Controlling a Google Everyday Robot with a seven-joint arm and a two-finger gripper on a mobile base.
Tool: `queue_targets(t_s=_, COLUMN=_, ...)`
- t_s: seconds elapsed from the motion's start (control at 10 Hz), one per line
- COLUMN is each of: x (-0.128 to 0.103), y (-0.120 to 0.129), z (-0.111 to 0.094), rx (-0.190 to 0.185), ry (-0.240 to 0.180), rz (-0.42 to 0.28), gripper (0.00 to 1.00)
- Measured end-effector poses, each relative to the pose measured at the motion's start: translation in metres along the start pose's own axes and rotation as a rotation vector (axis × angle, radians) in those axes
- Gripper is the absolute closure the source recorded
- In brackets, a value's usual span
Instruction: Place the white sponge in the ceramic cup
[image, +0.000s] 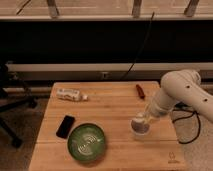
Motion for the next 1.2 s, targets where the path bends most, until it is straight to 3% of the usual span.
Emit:
queue_targets(t_s=0.3, x=-0.0069, y=0.0087, z=0.0003, rx=-0.026, ry=-0.024, rz=-0.024, gripper=0.23)
queue_targets(t_s=0.4, x=-0.0078, y=0.0104, z=0.0005, rx=-0.031, ry=-0.029, rz=-0.027, gripper=0.2)
queue_targets(t_s=0.7, x=-0.0056, y=0.0123, z=-0.0027, rx=-0.032, ry=-0.033, rz=-0.024, gripper=0.2)
queue_targets(t_s=0.9, x=-0.0022, y=0.009, z=-0.0067, rx=-0.011, ry=-0.034, rz=-0.006, gripper=0.2)
queue_targets(t_s=1.0, x=0.0002, y=0.0066, z=-0.0092, rx=0.002, ry=-0.036, rz=0.001, gripper=0.24)
queue_targets(t_s=1.2, x=-0.0035, y=0.0076, z=-0.0034, rx=-0.019, ry=-0.038, rz=-0.017, gripper=0.4)
